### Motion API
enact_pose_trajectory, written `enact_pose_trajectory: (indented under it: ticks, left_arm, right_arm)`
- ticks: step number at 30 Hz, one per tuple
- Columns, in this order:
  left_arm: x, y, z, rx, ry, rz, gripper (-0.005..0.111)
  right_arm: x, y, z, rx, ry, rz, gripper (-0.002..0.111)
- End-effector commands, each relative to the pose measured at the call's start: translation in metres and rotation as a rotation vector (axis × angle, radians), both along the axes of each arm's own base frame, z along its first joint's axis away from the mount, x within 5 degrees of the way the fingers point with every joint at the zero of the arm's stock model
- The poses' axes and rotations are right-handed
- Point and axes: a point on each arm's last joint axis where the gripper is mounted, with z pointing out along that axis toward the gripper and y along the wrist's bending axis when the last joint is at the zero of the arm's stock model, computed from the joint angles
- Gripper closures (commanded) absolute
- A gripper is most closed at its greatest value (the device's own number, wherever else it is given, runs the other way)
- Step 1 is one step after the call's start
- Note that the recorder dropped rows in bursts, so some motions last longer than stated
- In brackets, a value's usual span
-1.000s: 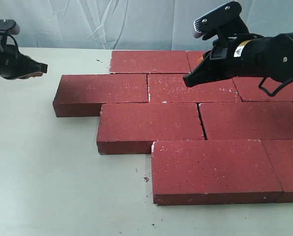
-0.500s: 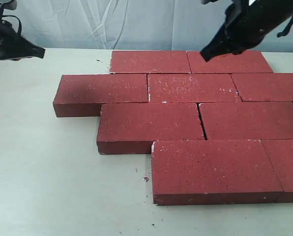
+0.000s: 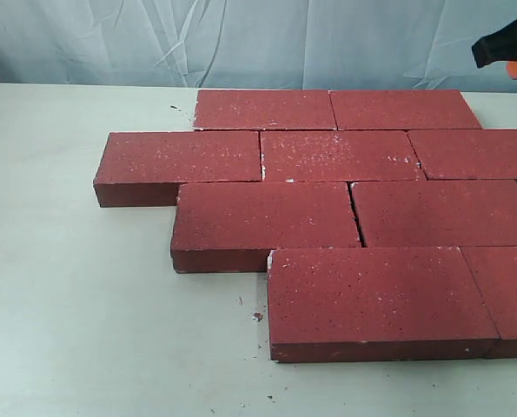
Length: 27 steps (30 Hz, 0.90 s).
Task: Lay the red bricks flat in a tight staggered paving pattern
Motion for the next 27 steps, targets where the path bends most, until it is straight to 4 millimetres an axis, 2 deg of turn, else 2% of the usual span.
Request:
enact_pose_trajectory:
  ticks: [1, 4, 15, 22, 27]
  left_arm:
    - [-0.026, -0.003, 0.016, -0.034, -0.147, 0.005, 0.107]
    - [-0.043, -0.005, 0.021, -0.089, -0.252, 0.015, 0.107]
    - [-0.113, -0.022, 0.027, -0.134, -0.533, -0.083, 0.107]
    - [-0.16, -0.018, 0.019, -0.15, -0.711, -0.09, 0.107]
    - [-0.186, -0.016, 0.012, -0.163, -0.832, -0.104, 0.107]
  right_arm:
    - [-0.025, -0.004, 0.012, 0.021, -0.156, -0.015, 0.109]
    - [-0.041, -0.005, 0.013, 0.03, -0.226, -0.012, 0.109]
    - [-0.1, -0.008, -0.012, 0.066, -0.438, 0.0, 0.109]
    - [-0.129, -0.009, -0.02, 0.114, -0.553, -0.009, 0.109]
    - [-0.151, -0.011, -0.023, 0.125, -0.649, -0.006, 0.109]
